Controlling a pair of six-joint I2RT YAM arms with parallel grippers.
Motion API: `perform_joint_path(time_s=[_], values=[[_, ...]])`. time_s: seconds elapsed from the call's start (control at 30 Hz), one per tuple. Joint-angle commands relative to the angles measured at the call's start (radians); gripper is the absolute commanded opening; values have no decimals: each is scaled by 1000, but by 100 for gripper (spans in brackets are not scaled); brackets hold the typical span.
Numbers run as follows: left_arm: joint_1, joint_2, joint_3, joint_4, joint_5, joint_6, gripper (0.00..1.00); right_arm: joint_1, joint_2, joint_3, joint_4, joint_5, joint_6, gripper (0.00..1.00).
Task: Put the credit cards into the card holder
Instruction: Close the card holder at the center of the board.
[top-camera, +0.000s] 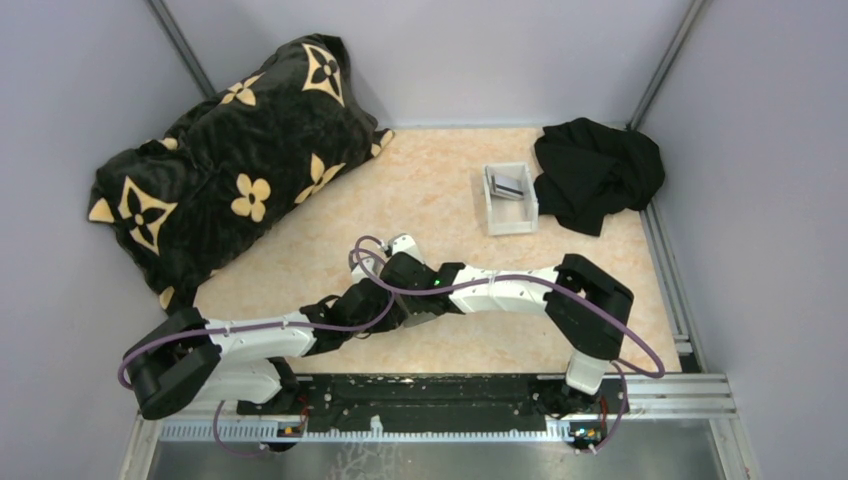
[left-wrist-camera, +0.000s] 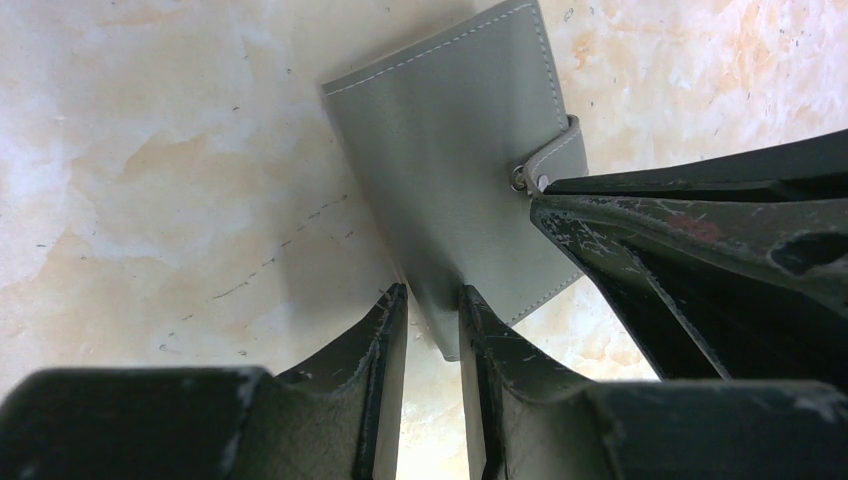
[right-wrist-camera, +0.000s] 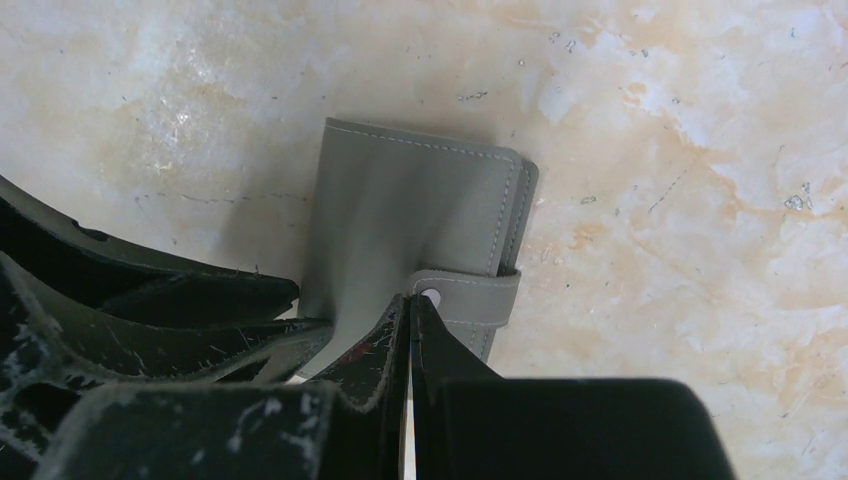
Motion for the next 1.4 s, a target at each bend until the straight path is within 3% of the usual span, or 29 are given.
perform_joint_path(time_s=[0.0, 1.37], values=[[-2, -8, -15, -20, 7, 5, 32, 10, 5, 48, 45, -16, -2, 0], [-2, -3, -15, -16, 7, 2, 32, 2, 29, 29, 85, -12, 7, 0]])
